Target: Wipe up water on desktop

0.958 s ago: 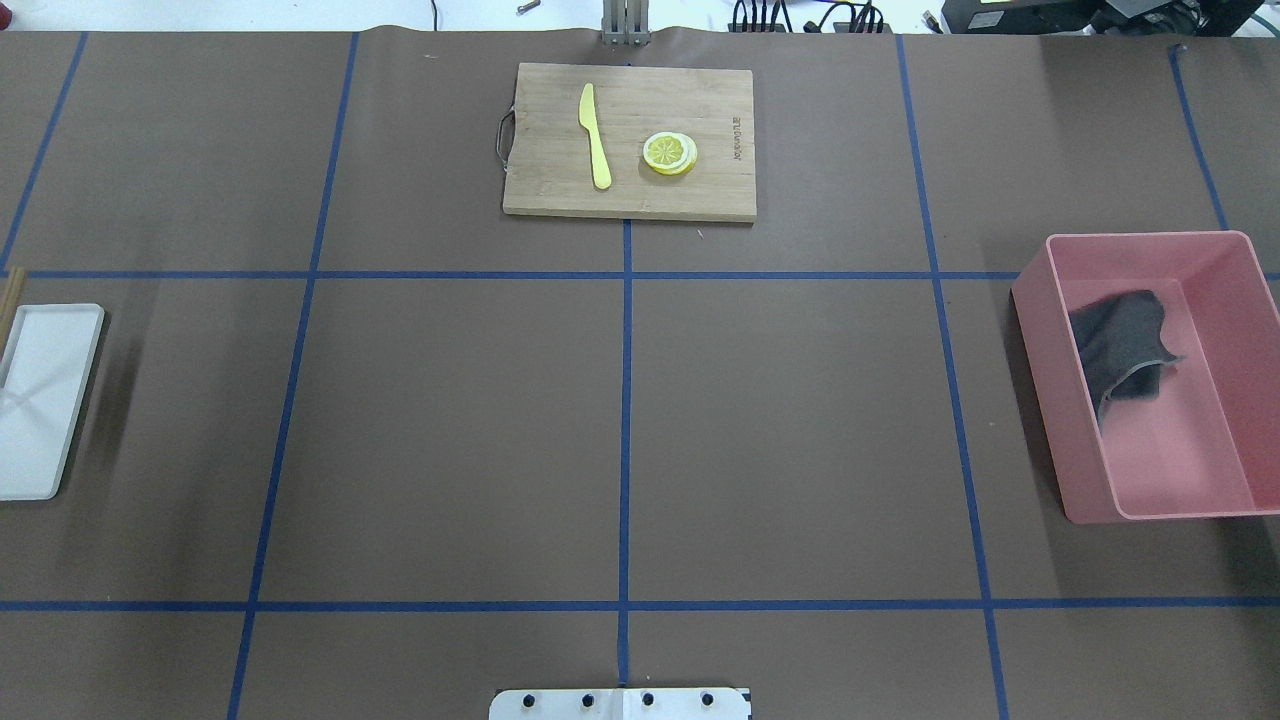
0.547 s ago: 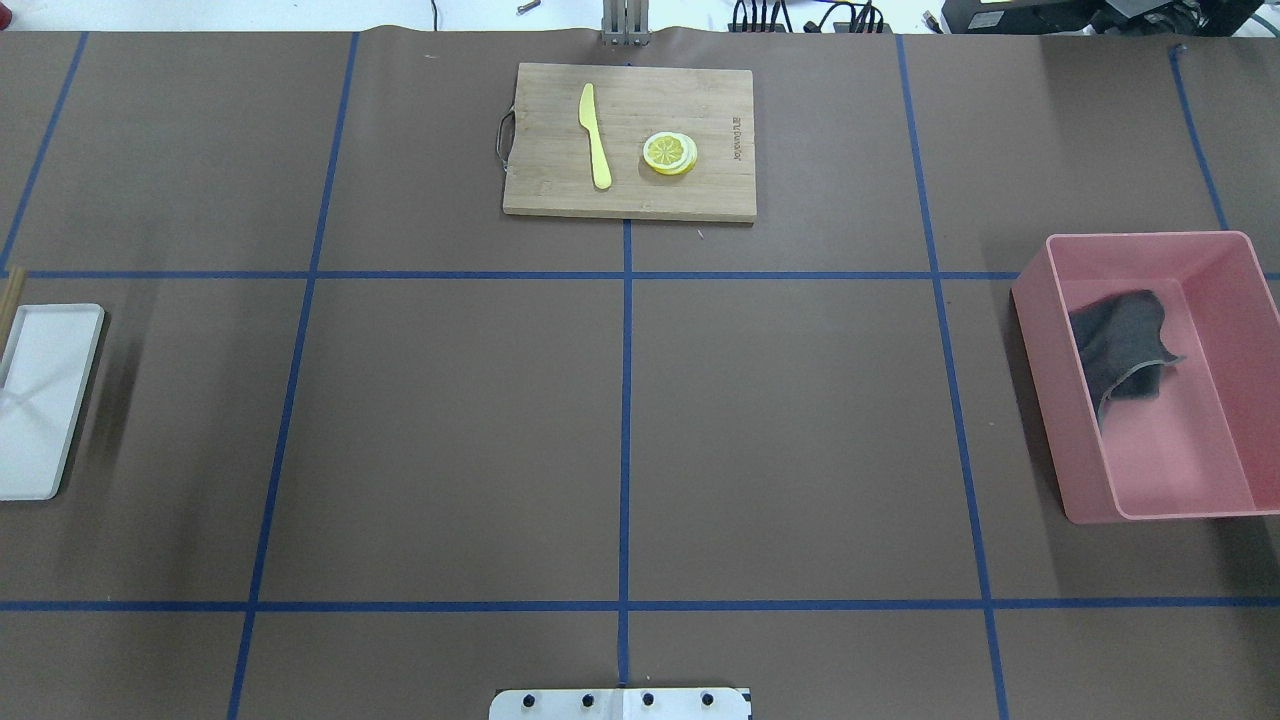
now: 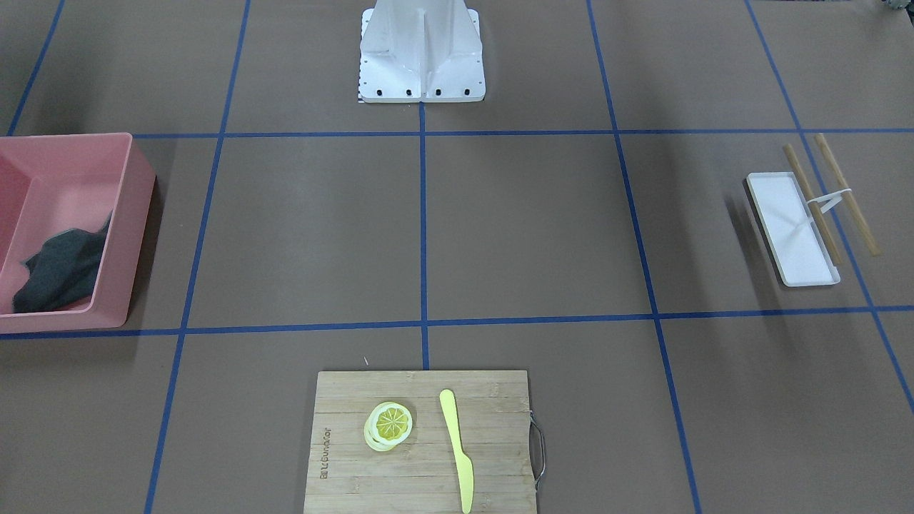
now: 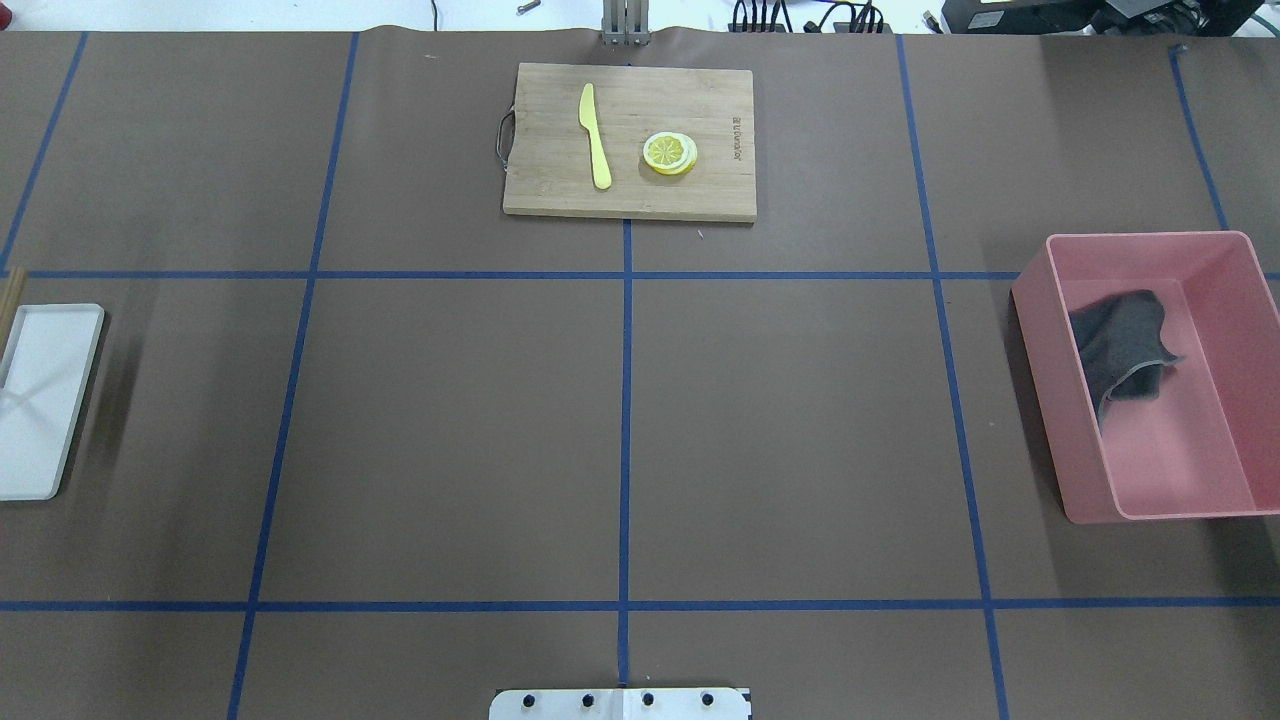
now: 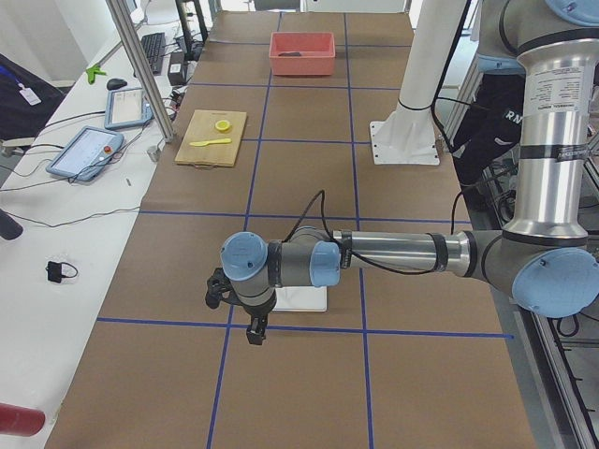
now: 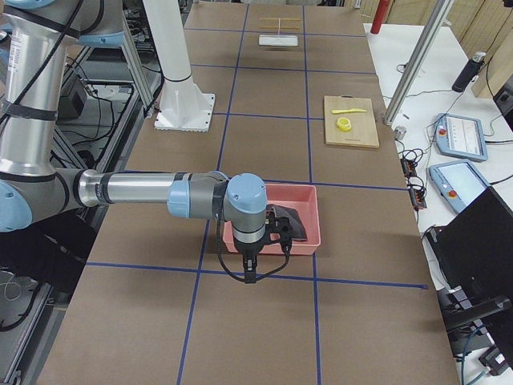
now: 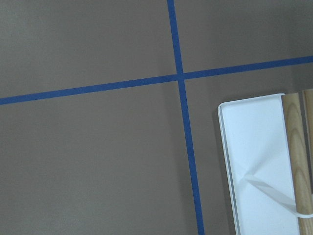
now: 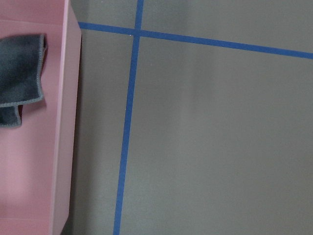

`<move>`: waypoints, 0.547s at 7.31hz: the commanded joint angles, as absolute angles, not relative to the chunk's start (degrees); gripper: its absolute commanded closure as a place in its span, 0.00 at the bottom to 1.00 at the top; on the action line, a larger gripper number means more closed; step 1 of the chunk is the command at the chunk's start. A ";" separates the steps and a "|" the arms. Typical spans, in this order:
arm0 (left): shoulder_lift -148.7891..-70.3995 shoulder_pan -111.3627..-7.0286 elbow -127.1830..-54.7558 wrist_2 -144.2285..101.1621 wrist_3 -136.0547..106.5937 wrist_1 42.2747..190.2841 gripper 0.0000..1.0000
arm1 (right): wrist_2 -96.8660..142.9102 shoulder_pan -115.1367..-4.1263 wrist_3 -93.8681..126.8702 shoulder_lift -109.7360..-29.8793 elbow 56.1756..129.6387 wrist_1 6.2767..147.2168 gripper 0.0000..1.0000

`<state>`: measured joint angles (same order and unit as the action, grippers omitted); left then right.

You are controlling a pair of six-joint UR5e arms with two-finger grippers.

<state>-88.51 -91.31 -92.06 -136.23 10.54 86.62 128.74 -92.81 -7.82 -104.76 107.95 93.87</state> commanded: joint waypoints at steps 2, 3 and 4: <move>-87.72 -91.32 -91.93 -136.32 10.55 86.49 0.01 | 128.85 -92.81 -7.82 -104.85 108.11 93.87 0.00; -87.80 -91.32 -91.93 -136.32 10.55 86.57 0.01 | 128.76 -92.81 -7.82 -104.77 108.28 93.87 0.00; -87.80 -91.23 -91.50 -136.32 10.55 86.57 0.01 | 128.85 -92.73 -7.82 -104.77 108.28 93.87 0.00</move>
<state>-87.83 -91.31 -91.80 -136.32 10.55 86.55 128.81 -92.79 -7.82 -104.80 108.22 93.87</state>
